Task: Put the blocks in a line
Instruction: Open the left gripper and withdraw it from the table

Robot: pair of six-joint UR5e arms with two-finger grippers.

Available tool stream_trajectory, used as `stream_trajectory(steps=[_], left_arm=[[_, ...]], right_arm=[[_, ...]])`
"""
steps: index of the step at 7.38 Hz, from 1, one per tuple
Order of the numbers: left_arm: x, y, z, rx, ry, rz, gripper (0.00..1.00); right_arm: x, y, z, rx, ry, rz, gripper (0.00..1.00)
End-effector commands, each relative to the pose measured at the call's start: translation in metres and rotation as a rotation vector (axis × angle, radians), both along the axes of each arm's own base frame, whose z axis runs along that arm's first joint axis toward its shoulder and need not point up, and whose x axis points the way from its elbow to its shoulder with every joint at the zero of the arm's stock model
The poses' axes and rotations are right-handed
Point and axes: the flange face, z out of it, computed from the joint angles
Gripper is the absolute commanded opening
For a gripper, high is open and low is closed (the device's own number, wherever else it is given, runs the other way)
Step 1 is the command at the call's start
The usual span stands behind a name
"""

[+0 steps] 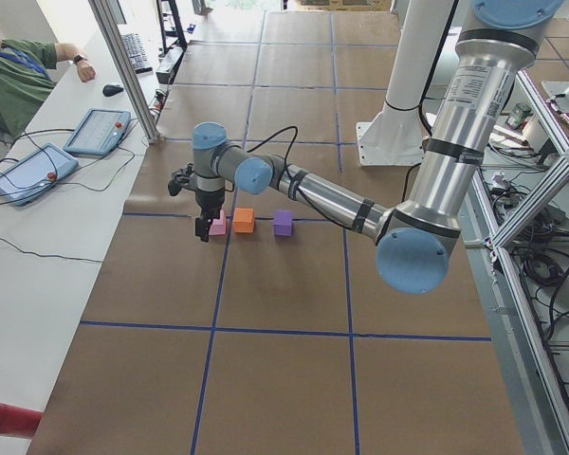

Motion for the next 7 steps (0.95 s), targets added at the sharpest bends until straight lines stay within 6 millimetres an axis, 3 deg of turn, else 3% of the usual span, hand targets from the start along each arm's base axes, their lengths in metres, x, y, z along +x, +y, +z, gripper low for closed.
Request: stream_trajectory(steps=[1,2,3,7], left_arm=[[-0.134,0.040,0.099,0.006,-0.027,0.099,1.00],[-0.166,0.071,0.145,-0.047,0.060,0.087,1.00],[-0.169,0.086,0.160,-0.072,0.087,0.081,1.00],[-0.168,0.084,0.154,-0.066,0.081,0.077,1.00]], right_arm=[[0.000,0.000,0.000,0.000,0.000,0.000,1.00],[0.000,0.000,0.000,0.000,0.000,0.000,1.00],[0.000,0.000,0.001,-0.001,0.000,0.000,1.00],[0.000,0.000,0.000,0.000,0.000,0.000,1.00]])
